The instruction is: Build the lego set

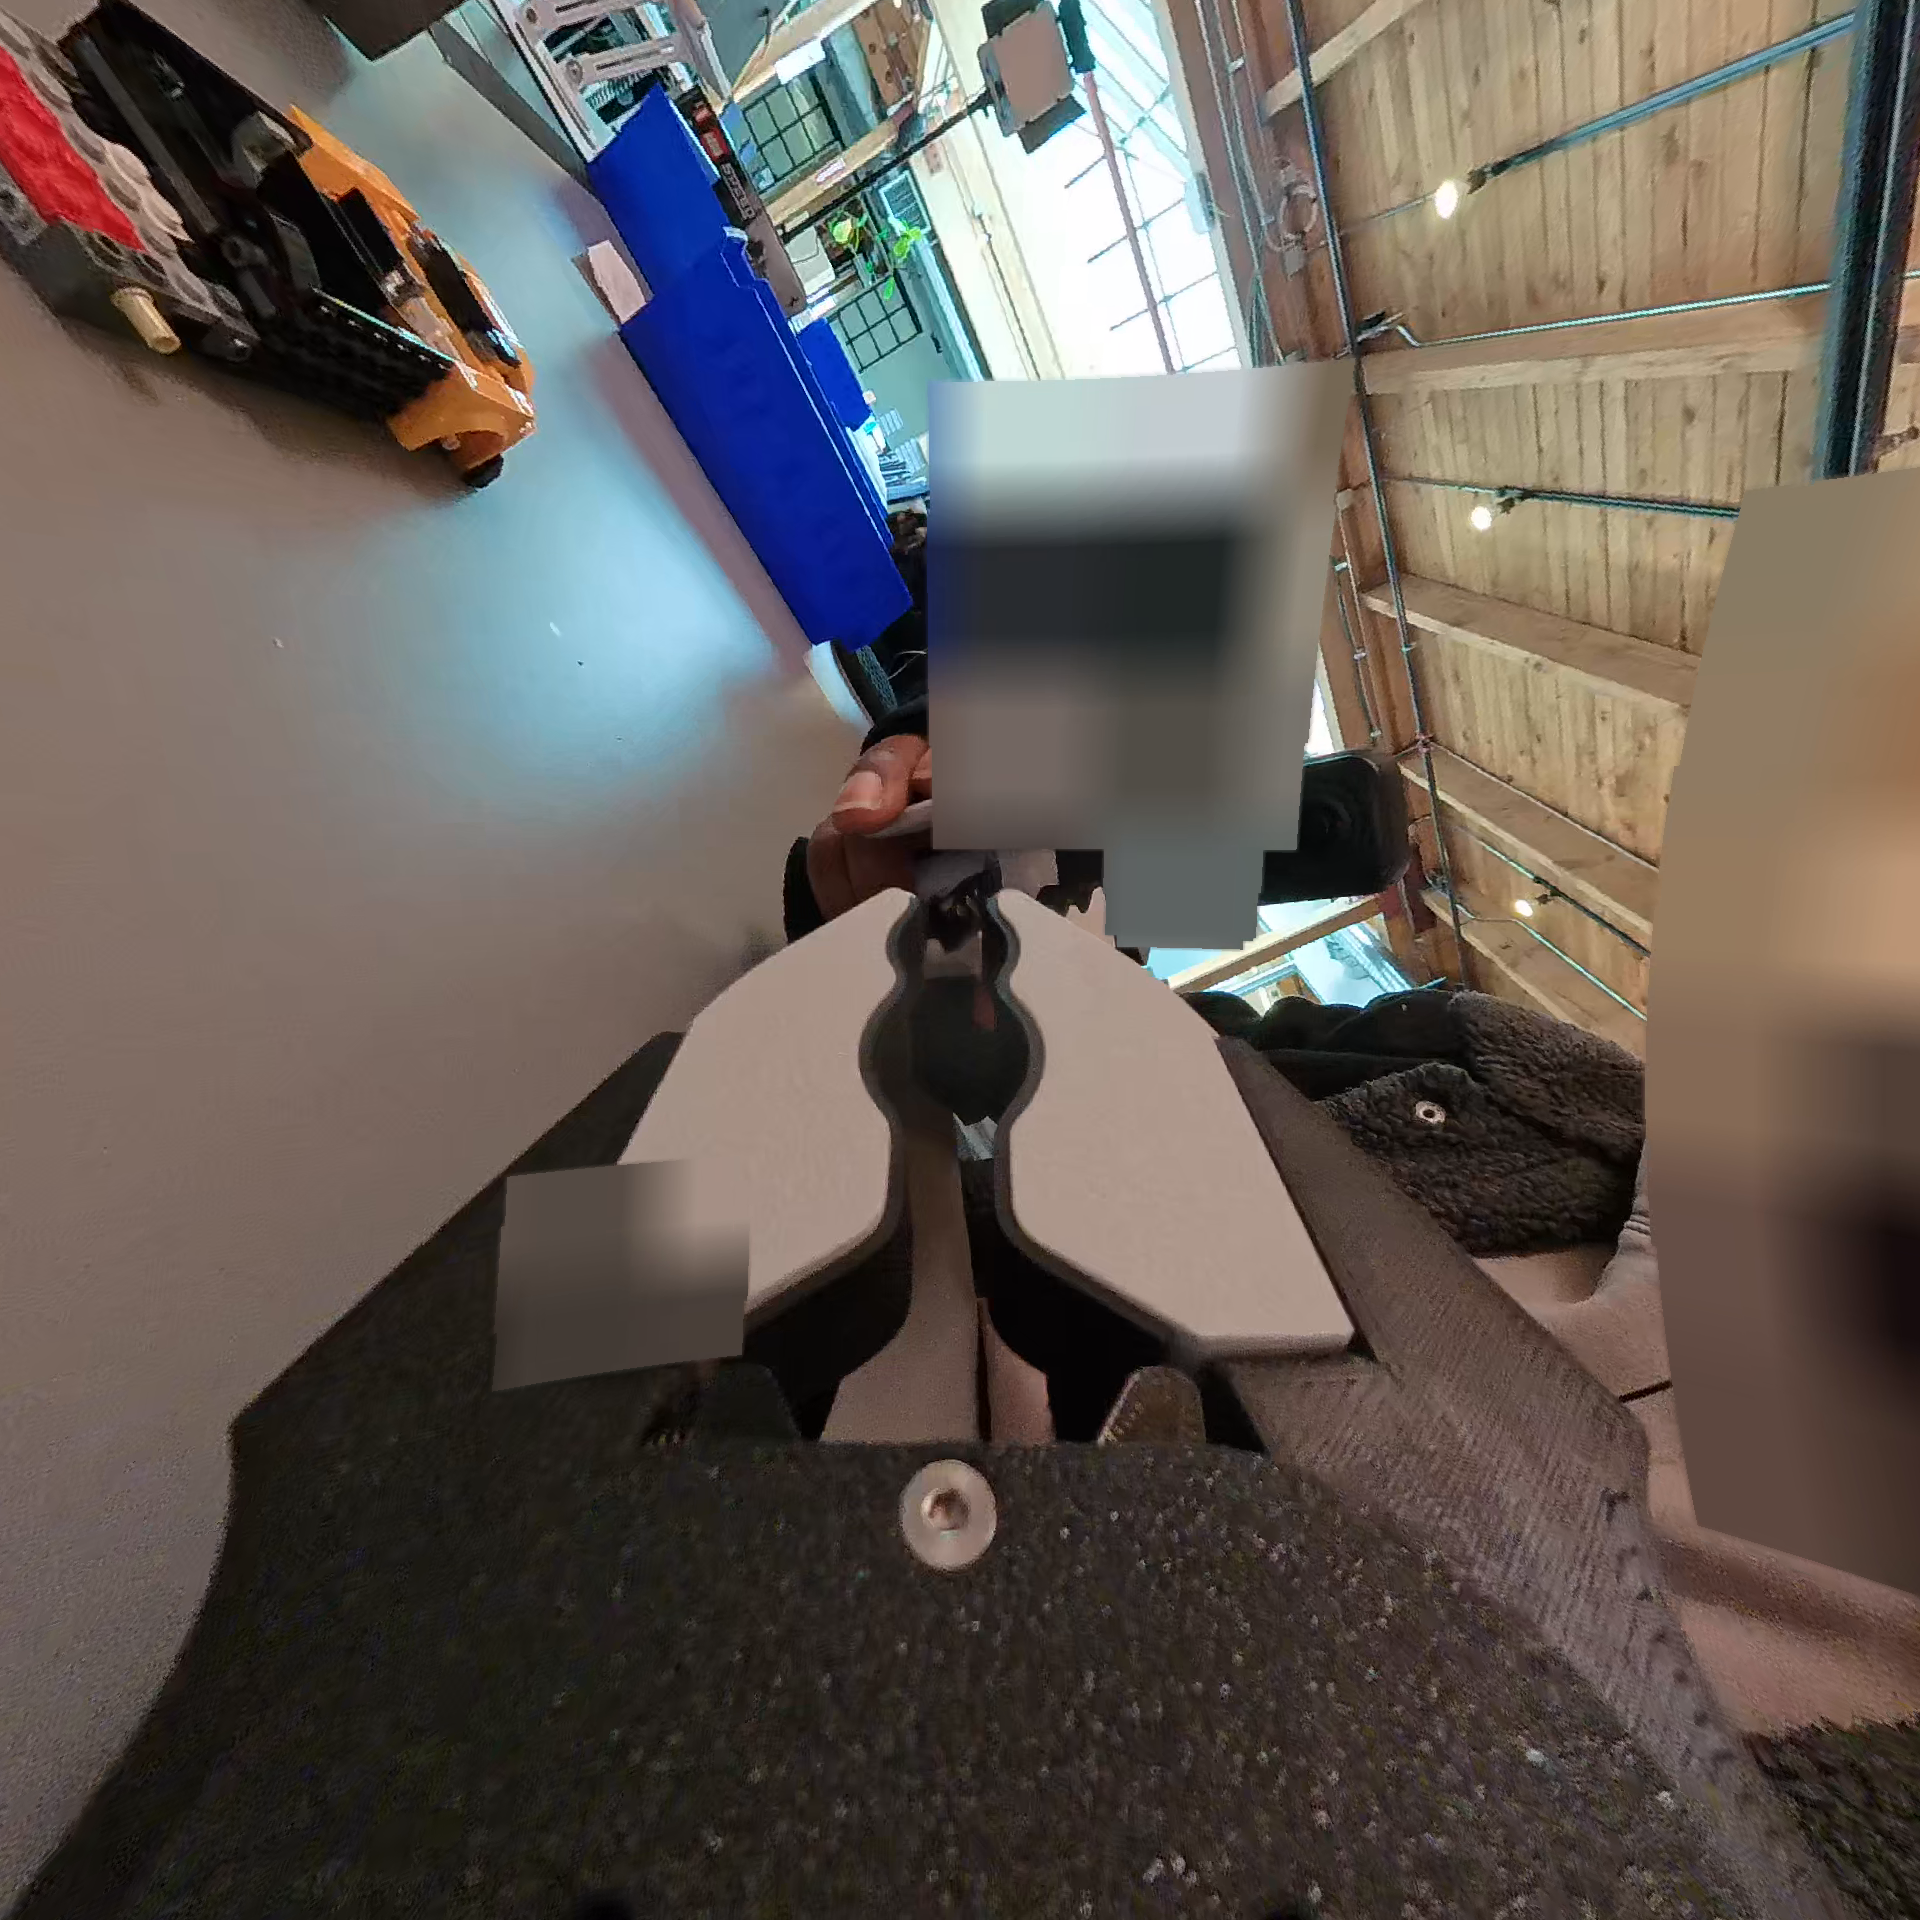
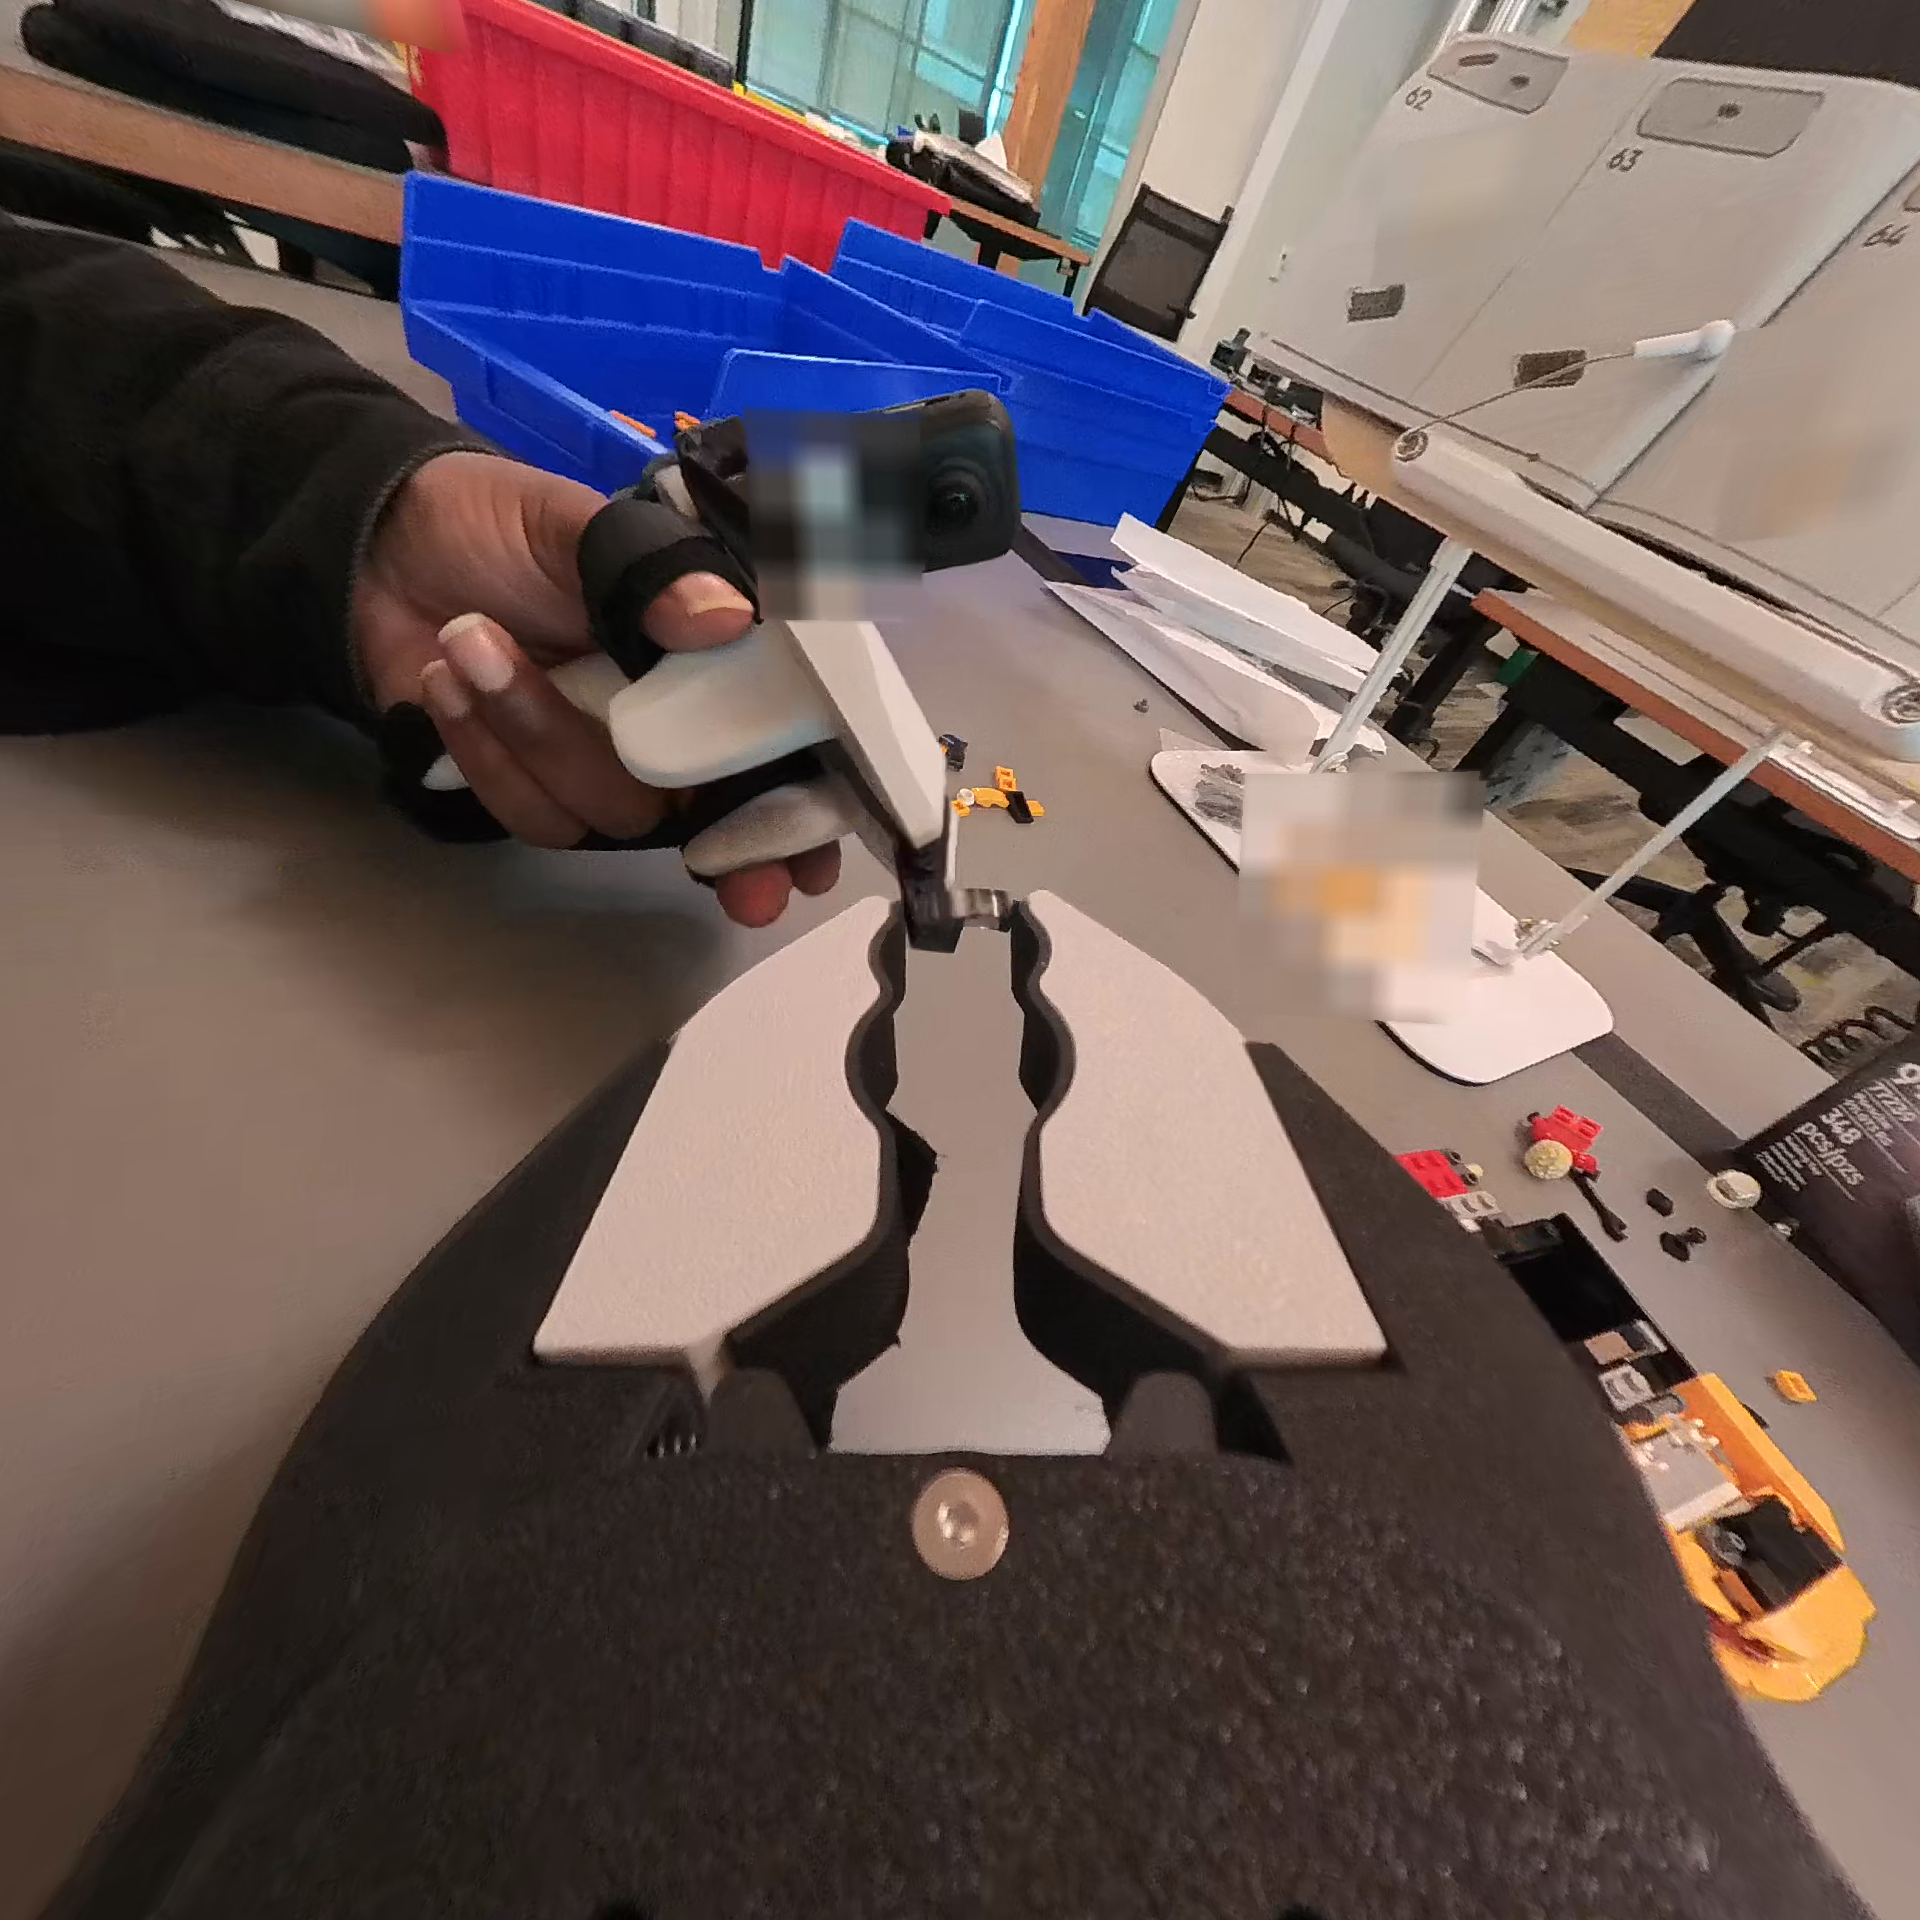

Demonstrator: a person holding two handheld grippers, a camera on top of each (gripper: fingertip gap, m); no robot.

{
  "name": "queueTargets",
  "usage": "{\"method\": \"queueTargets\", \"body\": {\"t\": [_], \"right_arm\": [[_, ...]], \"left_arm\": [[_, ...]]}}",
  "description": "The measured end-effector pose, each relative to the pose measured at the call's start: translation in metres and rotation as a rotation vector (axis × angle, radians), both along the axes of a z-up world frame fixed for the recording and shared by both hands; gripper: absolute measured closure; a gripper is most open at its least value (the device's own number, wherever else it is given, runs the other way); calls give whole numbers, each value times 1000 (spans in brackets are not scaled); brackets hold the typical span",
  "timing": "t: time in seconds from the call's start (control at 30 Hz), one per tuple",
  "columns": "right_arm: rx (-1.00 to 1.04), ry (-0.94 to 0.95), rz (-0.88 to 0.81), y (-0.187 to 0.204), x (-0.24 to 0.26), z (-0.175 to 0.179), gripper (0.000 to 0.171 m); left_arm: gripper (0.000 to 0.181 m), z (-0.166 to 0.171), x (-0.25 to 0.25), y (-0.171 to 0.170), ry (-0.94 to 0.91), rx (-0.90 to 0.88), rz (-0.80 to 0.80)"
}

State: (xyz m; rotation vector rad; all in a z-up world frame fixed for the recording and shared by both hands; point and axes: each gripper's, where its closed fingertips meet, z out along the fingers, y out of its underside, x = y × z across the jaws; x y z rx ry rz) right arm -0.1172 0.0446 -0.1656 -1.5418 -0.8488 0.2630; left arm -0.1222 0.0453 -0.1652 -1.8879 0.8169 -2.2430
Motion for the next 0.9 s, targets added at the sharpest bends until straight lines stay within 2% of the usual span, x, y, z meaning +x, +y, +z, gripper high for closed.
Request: {"method": "queueTargets", "body": {"t": [0.27, 0.6, 0.77, 0.9], "right_arm": [[-62, -14, 50, -3, -5, -12, 154], [-165, -18, 107, -7, -12, -27, 149], [-364, -99, 143, -14, -15, -58, 140], [-599, -213, 54, -18, -26, -82, 122]], "left_arm": [[176, -5, -4, -1, 53, 85, -20], [177, -16, -8, -1, 114, 189, -51], [177, -22, -25, 14, 186, 308, -89], [177, -29, -38, 35, 253, 376, -52]]}}
